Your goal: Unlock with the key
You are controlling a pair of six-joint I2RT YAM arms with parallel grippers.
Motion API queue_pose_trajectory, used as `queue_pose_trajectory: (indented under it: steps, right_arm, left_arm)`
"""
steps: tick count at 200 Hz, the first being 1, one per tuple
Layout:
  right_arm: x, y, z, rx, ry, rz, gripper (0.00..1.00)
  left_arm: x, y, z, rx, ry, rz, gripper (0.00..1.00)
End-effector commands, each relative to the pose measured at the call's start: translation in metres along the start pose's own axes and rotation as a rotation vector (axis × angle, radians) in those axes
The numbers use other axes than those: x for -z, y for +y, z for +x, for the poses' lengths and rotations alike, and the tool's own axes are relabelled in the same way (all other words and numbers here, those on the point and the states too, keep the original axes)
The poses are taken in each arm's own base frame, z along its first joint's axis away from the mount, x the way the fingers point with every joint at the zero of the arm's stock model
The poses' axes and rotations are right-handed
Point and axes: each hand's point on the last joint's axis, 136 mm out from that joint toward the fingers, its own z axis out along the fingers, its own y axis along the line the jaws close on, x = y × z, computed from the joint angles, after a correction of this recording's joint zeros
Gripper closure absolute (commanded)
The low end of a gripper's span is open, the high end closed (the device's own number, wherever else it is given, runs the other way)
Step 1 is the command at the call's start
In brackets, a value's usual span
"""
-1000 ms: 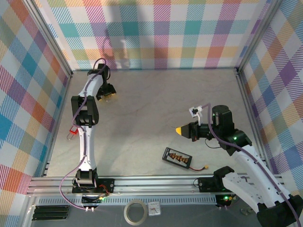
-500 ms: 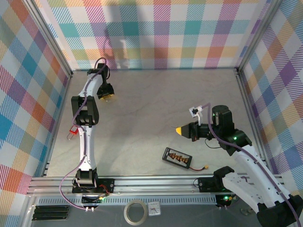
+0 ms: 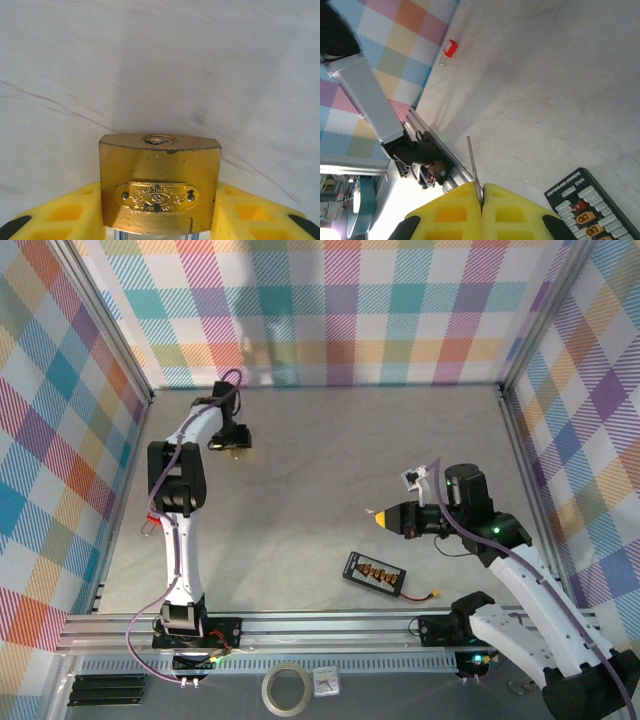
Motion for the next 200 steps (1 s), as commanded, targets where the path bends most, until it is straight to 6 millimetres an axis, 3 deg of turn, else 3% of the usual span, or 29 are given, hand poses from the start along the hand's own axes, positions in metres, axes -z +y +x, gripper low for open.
queue_pose_trajectory:
  steps: [1, 26, 52, 91, 124, 200]
  right_arm:
    - [-0.003, -0.02, 0.002, -0.113, 0.043, 0.115, 1.0]
    - [-0.007, -0.038, 0.005, -0.179, 0.071, 0.194, 1.0]
    - [-0.007, -0.054, 0.011, -0.229, 0.081, 0.253, 1.0]
    - [-0.008, -0.063, 0.016, -0.271, 0.082, 0.237, 1.0]
    - [-0.015, -0.05, 0.021, -0.237, 0.117, 0.126, 1.0]
    - [-0.014, -0.028, 0.032, -0.181, 0.147, -0.015, 1.0]
  left_arm:
    - [0.039, -0.095, 0.007, -0.309, -0.116, 0.236, 0.67]
    - [0.057, -0.137, 0.043, -0.548, -0.113, 0.264, 0.69]
    - [0.079, -0.163, 0.071, -0.687, -0.147, 0.299, 0.7]
    - [0.117, -0.201, 0.116, -0.897, -0.257, 0.376, 0.71]
    - [0.145, -0.231, 0.166, -1.154, -0.363, 0.457, 0.73]
    - [0.212, -0.272, 0.217, -1.429, -0.555, 0.556, 0.79]
